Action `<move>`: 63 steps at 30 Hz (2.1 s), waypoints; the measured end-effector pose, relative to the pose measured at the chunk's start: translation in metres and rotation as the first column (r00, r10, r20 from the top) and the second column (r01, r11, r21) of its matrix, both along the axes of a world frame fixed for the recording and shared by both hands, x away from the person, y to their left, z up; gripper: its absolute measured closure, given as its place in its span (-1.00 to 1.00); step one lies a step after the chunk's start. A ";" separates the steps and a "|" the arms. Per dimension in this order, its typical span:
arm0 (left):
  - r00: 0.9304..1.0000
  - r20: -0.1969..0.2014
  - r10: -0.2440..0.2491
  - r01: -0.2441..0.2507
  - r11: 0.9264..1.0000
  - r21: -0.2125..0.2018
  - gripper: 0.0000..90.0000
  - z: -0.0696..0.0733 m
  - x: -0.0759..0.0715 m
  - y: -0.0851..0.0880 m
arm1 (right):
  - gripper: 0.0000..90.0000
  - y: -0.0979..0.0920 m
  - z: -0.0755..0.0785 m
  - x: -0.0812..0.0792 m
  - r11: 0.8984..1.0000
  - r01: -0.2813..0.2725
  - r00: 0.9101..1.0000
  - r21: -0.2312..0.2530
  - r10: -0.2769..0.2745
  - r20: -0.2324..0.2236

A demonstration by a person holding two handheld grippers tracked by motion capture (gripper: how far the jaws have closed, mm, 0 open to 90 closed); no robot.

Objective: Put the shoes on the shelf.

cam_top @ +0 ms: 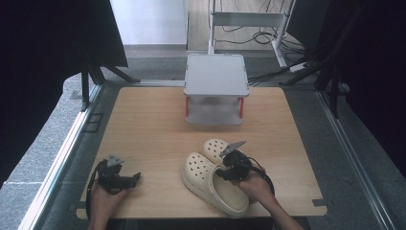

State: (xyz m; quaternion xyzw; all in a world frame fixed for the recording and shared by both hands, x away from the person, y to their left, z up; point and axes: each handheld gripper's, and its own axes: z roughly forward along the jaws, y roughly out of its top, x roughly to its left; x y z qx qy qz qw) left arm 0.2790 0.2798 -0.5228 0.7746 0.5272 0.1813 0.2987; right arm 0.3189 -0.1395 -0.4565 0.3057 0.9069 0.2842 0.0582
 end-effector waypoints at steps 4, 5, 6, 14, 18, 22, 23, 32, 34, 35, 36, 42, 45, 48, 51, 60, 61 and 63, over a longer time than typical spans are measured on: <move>1.000 0.000 0.000 0.000 1.000 0.000 -1.00 0.000 0.000 0.000 | 0.47 -0.002 0.005 -0.001 1.000 -0.009 1.000 -0.003 0.009 -0.002; 1.000 0.000 0.000 0.000 1.000 0.000 -1.00 0.000 0.000 0.000 | 0.47 -0.002 0.006 -0.002 1.000 -0.011 1.000 0.002 0.011 -0.006; 1.000 0.000 0.000 0.000 1.000 0.000 -1.00 0.000 0.000 0.000 | 0.47 -0.003 0.008 -0.002 1.000 -0.014 1.000 0.009 0.014 -0.010; 1.000 0.000 -0.002 0.002 1.000 0.001 -1.00 0.000 0.000 0.000 | 0.47 -0.009 0.029 -0.001 0.999 -0.018 1.000 0.036 0.018 -0.007; 1.000 0.001 -0.001 0.001 1.000 -0.001 -1.00 0.000 0.000 0.000 | 0.47 -0.011 0.041 0.000 0.999 -0.011 1.000 0.051 0.011 0.003; 1.000 0.001 0.000 0.000 1.000 -0.001 -1.00 0.000 0.000 0.000 | 0.47 -0.012 0.053 0.002 0.998 0.008 1.000 0.057 -0.008 0.003; 1.000 0.001 0.000 0.000 1.000 -0.002 -1.00 0.000 0.000 0.000 | 0.47 -0.012 0.056 0.003 0.998 0.015 1.000 0.058 -0.015 0.005; 1.000 0.001 0.000 0.000 1.000 -0.001 -1.00 0.000 0.000 0.000 | 0.46 -0.016 0.088 0.015 0.996 0.061 0.998 0.072 -0.062 0.014; 1.000 0.001 -0.001 0.001 1.000 0.000 -1.00 0.000 0.000 0.000 | 0.47 -0.017 0.095 0.018 0.995 0.070 0.997 0.074 -0.071 0.021; 1.000 0.001 -0.001 0.001 1.000 0.000 -1.00 0.000 0.000 0.000 | 0.47 -0.017 0.100 0.020 0.994 0.076 0.997 0.075 -0.078 0.025; 1.000 0.001 -0.001 0.001 1.000 -0.001 -1.00 0.000 0.000 0.000 | 0.47 -0.018 0.103 0.021 0.994 0.083 0.996 0.075 -0.085 0.025; 1.000 0.002 -0.003 0.003 1.000 0.001 -1.00 0.000 0.001 0.000 | 0.47 -0.021 0.123 0.029 0.991 0.106 0.993 0.084 -0.109 0.034; 1.000 0.002 -0.003 0.003 1.000 0.001 -1.00 0.000 0.001 0.000 | 0.47 -0.022 0.133 0.033 0.990 0.116 0.992 0.086 -0.120 0.039; 1.000 0.002 -0.003 0.003 1.000 0.001 -1.00 0.000 0.001 0.000 | 0.47 -0.021 0.142 0.038 0.988 0.130 0.990 0.078 -0.134 0.044; 1.000 0.003 -0.001 0.001 1.000 -0.001 -1.00 0.000 0.000 0.000 | 0.47 -0.020 0.150 0.045 0.986 0.146 0.988 0.077 -0.150 0.048; 1.000 0.002 -0.001 0.001 1.000 -0.002 -1.00 0.000 0.001 0.000 | 0.47 -0.007 0.176 0.070 0.973 0.214 0.972 0.082 -0.220 0.079; 1.000 0.002 -0.001 0.001 1.000 -0.002 -1.00 0.000 0.001 0.000 | 0.47 -0.006 0.178 0.074 0.972 0.222 0.970 0.082 -0.228 0.078; 1.000 0.002 -0.001 0.001 1.000 -0.002 -1.00 0.000 0.001 0.000 | 0.47 -0.002 0.181 0.082 0.967 0.240 0.966 0.084 -0.246 0.077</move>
